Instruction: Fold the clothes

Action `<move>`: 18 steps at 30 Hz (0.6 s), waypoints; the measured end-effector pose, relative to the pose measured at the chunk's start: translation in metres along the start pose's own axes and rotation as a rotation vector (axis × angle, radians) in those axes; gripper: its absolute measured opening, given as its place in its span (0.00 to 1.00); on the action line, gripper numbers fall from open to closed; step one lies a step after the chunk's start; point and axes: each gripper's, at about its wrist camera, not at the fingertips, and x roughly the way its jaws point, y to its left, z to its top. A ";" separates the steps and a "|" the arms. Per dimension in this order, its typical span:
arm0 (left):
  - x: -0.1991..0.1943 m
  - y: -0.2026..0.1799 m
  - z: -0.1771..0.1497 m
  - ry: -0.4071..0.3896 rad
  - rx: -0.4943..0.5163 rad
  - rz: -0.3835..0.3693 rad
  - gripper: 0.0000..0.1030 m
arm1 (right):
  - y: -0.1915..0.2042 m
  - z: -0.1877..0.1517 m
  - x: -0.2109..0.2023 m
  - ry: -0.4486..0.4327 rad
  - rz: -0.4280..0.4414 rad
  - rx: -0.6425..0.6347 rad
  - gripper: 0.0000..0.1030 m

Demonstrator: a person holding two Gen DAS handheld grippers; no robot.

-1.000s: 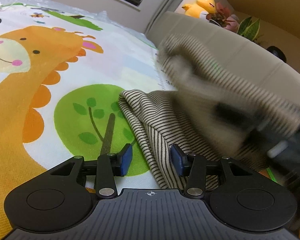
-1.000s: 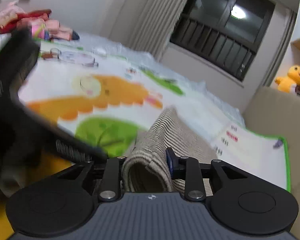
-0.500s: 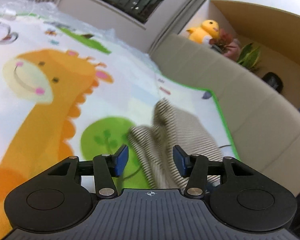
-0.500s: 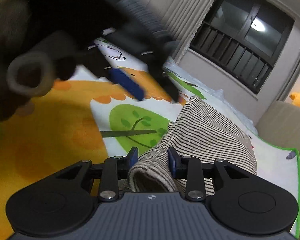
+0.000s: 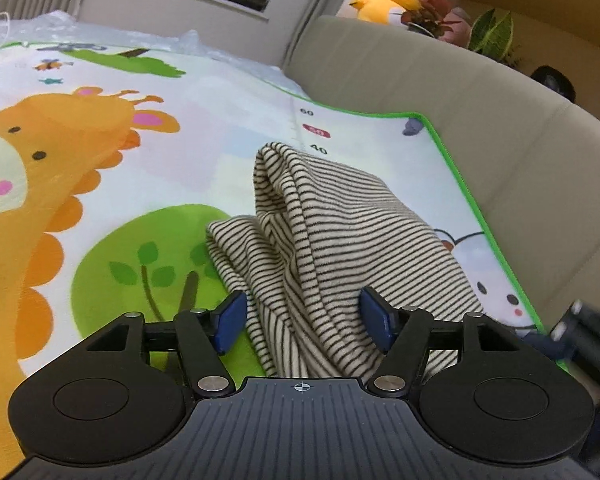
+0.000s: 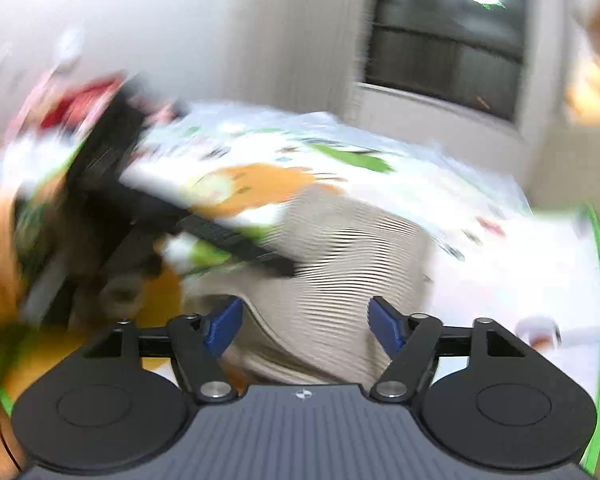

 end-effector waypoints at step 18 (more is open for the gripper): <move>-0.015 0.021 -0.017 -0.042 -0.040 0.019 0.75 | -0.016 -0.025 0.065 0.059 -0.014 0.177 0.91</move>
